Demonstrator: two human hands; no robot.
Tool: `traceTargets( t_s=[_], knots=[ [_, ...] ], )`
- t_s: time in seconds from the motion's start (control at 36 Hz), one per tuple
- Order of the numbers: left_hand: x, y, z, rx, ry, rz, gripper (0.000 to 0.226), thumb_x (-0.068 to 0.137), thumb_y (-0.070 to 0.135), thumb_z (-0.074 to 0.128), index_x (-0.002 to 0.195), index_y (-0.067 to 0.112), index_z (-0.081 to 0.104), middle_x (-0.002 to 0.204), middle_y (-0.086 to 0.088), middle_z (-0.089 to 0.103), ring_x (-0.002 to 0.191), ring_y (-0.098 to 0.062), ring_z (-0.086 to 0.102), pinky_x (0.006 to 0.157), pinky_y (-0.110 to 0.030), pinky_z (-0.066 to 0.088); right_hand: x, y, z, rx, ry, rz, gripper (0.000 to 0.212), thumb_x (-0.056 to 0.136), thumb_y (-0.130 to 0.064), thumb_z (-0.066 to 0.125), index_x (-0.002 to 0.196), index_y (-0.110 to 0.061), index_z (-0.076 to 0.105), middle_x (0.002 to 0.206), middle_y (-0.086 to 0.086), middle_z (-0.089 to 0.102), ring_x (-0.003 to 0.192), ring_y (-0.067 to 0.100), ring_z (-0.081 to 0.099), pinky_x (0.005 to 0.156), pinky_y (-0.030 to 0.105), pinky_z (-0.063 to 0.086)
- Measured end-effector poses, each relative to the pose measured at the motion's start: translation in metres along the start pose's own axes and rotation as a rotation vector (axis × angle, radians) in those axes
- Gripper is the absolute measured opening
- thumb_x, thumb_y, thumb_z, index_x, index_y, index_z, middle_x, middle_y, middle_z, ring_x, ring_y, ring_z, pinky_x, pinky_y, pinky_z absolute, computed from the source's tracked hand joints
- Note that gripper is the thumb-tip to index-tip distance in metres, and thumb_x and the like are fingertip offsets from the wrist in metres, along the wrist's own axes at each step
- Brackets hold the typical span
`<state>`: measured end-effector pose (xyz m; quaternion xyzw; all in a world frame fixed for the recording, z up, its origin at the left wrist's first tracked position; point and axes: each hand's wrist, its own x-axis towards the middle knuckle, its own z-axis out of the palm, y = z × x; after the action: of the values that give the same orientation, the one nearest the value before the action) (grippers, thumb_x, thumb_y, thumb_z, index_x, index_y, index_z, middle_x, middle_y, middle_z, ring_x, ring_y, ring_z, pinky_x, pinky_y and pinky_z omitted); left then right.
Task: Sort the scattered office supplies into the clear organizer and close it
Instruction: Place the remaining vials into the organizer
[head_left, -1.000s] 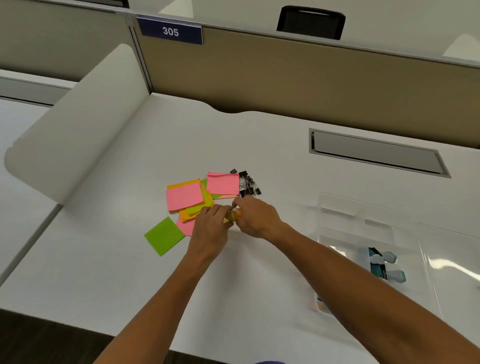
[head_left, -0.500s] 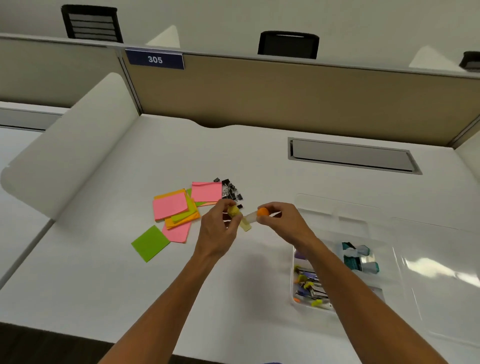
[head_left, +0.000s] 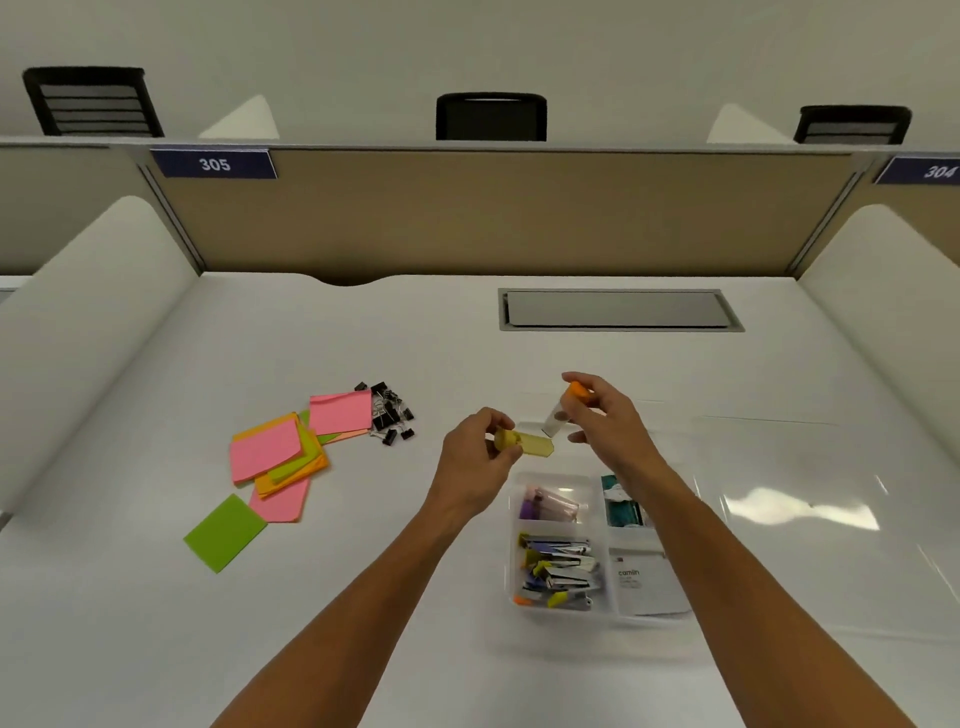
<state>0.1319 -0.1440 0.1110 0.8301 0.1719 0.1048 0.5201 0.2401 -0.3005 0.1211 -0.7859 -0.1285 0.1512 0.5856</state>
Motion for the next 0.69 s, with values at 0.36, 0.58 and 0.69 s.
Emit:
traceTargets(
  t_s=[0.36,0.58,0.69],
  knots=[
    [0.013,-0.012,0.042,0.435,-0.187,0.004,0.029,0.090,0.014,0.067,0.118,0.019,0.064,0.113,0.000,0.064,0.095,-0.012,0.058,0.080,-0.019,0.043,-0.002,0.016,-0.032,-0.198,-0.016,0.015,0.037,0.094,-0.035,0.066,0.130,-0.030,0.057,0.110,-0.014,0.064,0.083,0.012,0.070,0.071,0.025,0.054],
    [0.013,-0.027,0.052,0.816,-0.183,0.155,0.030,0.087,0.032,0.070,0.115,0.027,0.064,0.106,-0.001,0.069,0.101,-0.020,0.053,0.082,-0.030,0.037,-0.007,0.032,-0.031,-0.351,-0.113,0.036,0.038,0.092,-0.021,0.069,0.129,-0.028,0.059,0.109,-0.015,0.061,0.085,0.000,0.063,0.068,0.012,0.046],
    [0.011,-0.038,0.058,0.821,-0.181,0.094,0.035,0.086,0.035,0.070,0.119,0.031,0.061,0.111,-0.007,0.057,0.105,-0.023,0.045,0.082,-0.028,0.037,-0.012,0.041,-0.022,-0.448,-0.131,0.002,0.033,0.090,-0.018,0.072,0.122,-0.022,0.063,0.106,-0.009,0.065,0.089,0.005,0.063,0.070,0.014,0.049]
  ],
)
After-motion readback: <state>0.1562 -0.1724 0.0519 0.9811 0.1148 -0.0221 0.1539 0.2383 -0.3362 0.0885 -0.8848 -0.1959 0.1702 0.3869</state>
